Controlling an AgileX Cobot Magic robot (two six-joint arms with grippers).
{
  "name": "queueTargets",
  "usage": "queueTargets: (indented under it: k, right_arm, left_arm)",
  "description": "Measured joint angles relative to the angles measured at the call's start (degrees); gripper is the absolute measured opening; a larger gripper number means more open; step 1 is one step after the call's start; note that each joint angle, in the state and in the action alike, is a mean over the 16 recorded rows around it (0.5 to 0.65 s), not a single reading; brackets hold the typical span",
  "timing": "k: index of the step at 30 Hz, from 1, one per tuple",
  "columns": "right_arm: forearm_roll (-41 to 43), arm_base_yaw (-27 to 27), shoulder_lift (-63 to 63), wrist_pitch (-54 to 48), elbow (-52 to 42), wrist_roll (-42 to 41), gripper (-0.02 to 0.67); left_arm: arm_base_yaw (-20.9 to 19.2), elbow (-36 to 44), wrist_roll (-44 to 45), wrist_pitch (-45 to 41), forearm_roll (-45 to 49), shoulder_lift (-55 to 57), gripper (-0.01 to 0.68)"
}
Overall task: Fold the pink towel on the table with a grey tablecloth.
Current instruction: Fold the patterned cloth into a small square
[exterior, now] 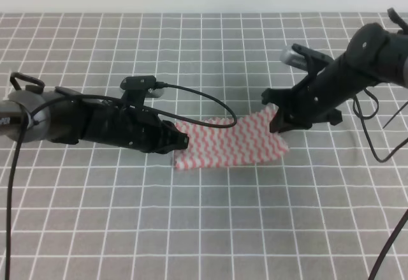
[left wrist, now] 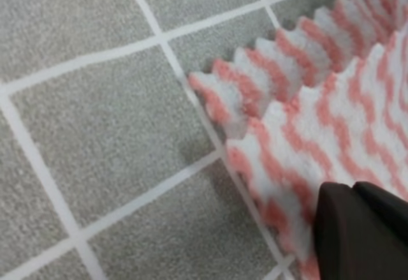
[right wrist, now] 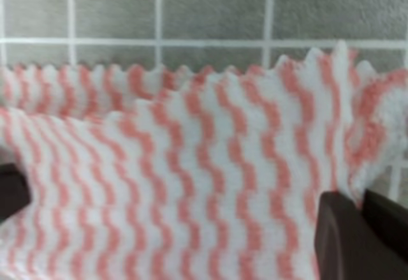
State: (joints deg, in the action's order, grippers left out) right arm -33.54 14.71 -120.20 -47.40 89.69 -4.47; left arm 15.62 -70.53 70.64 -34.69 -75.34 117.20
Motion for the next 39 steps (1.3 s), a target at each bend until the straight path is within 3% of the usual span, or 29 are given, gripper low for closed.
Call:
queueTargets:
  k: [16, 25, 39]
  right_arm:
    - [-12.45, 4.26, -0.29, 0.76, 2.3, -7.88, -0.011]
    - [-13.18, 7.47, -0.63, 4.48, 2.34, -8.15, -0.011]
    - [-13.27, 7.99, -0.68, 5.1, 2.34, -8.15, -0.011]
  left_arm:
    - [0.03, -0.1, 0.04, -1.41, -0.62, -0.07, -0.002]
    - [-1.12, -0.94, -0.18, -4.32, -1.34, -0.46, -0.002]
    - [-4.27, -1.82, -1.51, -9.02, -0.54, -0.74, -0.002]
